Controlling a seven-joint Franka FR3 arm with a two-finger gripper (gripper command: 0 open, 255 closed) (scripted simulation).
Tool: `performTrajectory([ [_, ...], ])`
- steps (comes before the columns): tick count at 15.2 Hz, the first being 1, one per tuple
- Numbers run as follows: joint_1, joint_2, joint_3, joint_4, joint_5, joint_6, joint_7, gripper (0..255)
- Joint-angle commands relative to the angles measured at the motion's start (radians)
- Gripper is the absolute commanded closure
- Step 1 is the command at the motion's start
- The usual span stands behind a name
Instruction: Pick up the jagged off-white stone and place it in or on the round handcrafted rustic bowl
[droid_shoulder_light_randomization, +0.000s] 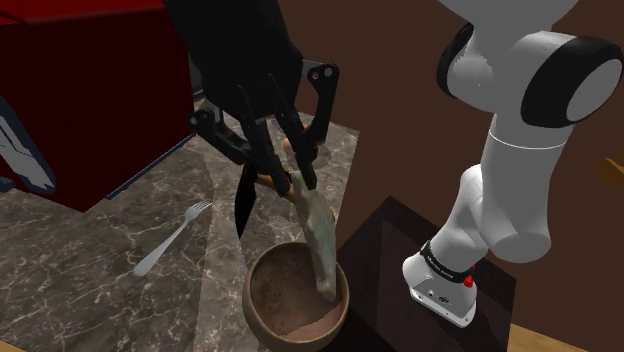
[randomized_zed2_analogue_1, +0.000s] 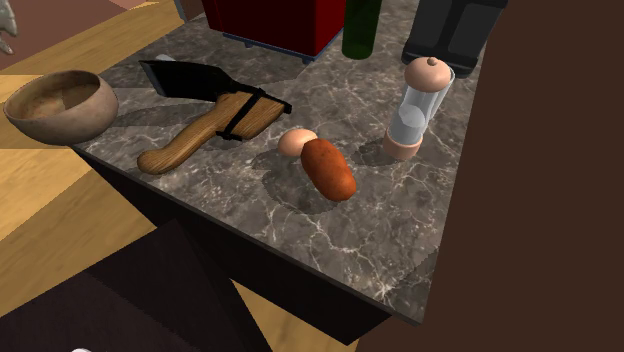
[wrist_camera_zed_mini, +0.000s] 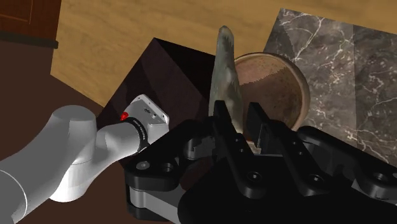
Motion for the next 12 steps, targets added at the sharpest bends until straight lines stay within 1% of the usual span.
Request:
performTrajectory([
  [1,-0.008,-0.021,-0.003,-0.057,0.0,0.035,-0.019,255],
  [6,-0.025,-0.065,-0.009,-0.186,0.0,0.114,-0.064,255],
  [12,-0.037,-0.099,-0.014,-0.312,-0.003,0.2,-0.108,255],
])
